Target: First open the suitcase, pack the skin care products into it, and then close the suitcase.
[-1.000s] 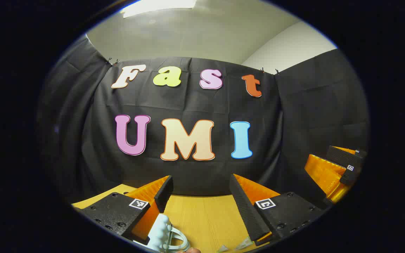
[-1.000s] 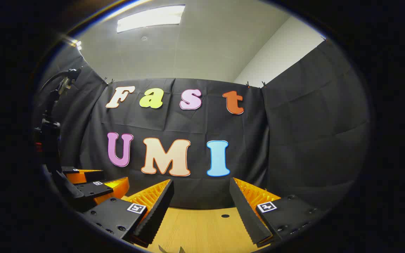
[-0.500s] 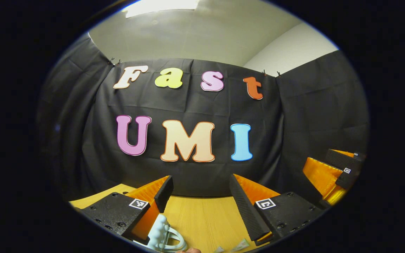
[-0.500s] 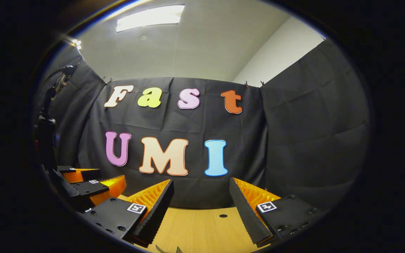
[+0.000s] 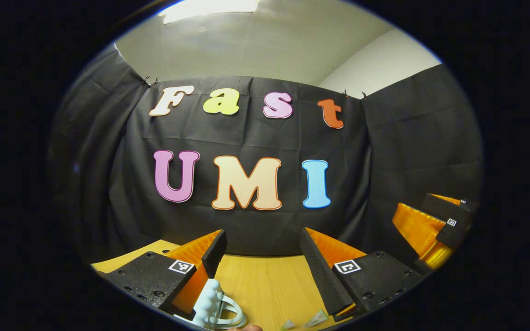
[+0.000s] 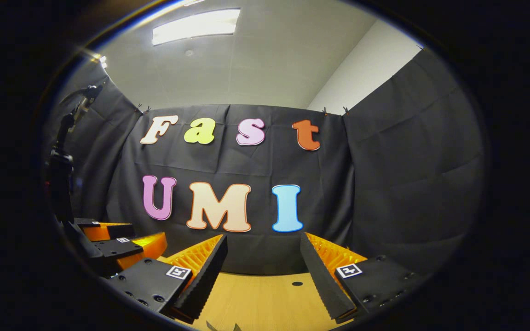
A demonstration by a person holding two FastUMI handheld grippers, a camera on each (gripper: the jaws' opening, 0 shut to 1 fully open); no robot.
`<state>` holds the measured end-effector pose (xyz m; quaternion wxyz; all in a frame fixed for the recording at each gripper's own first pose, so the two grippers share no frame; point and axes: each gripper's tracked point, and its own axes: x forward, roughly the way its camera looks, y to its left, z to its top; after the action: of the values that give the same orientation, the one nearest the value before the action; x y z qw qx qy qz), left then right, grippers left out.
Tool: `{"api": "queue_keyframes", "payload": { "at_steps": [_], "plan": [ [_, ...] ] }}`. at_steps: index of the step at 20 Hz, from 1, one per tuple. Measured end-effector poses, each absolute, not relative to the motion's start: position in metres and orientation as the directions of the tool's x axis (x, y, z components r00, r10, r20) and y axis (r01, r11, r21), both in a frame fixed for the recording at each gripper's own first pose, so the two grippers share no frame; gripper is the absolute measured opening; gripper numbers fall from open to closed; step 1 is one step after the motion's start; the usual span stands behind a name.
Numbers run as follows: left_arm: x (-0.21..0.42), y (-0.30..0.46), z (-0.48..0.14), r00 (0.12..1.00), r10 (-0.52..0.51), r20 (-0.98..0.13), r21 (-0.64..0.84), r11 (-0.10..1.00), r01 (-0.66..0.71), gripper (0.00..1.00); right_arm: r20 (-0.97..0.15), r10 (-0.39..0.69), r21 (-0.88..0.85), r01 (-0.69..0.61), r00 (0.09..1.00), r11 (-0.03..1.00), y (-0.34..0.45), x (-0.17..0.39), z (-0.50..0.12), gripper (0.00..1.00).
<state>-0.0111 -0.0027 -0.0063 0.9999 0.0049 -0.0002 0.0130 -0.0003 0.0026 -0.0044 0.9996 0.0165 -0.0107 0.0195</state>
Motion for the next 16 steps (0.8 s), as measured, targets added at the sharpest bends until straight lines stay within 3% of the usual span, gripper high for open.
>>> {"api": "queue_keyframes", "payload": {
  "at_steps": [8, 11, 13, 16],
  "plan": [
    [-0.010, -0.001, -0.056, 0.988, 0.060, -0.143, 0.016, 0.998, -0.059, 0.95, -0.018, 0.139, 0.078, -0.137, 0.990, 0.987, -0.003, 0.020, -0.035, 0.98],
    [-0.017, 0.017, -0.088, 0.970, 0.138, -0.202, 0.098, 0.988, -0.120, 0.95, -0.030, 0.194, 0.116, -0.189, 0.981, 0.975, -0.008, 0.025, -0.054, 0.98],
    [-0.020, 0.030, -0.122, 0.943, 0.181, -0.277, 0.148, 0.978, -0.145, 0.95, -0.050, 0.200, 0.116, -0.193, 0.979, 0.974, -0.013, 0.033, -0.064, 0.98],
    [-0.032, 0.030, -0.187, 0.888, 0.146, -0.436, 0.102, 0.988, -0.112, 0.95, -0.060, 0.190, 0.111, -0.183, 0.980, 0.977, -0.016, 0.044, -0.069, 0.98]
  ]
}}
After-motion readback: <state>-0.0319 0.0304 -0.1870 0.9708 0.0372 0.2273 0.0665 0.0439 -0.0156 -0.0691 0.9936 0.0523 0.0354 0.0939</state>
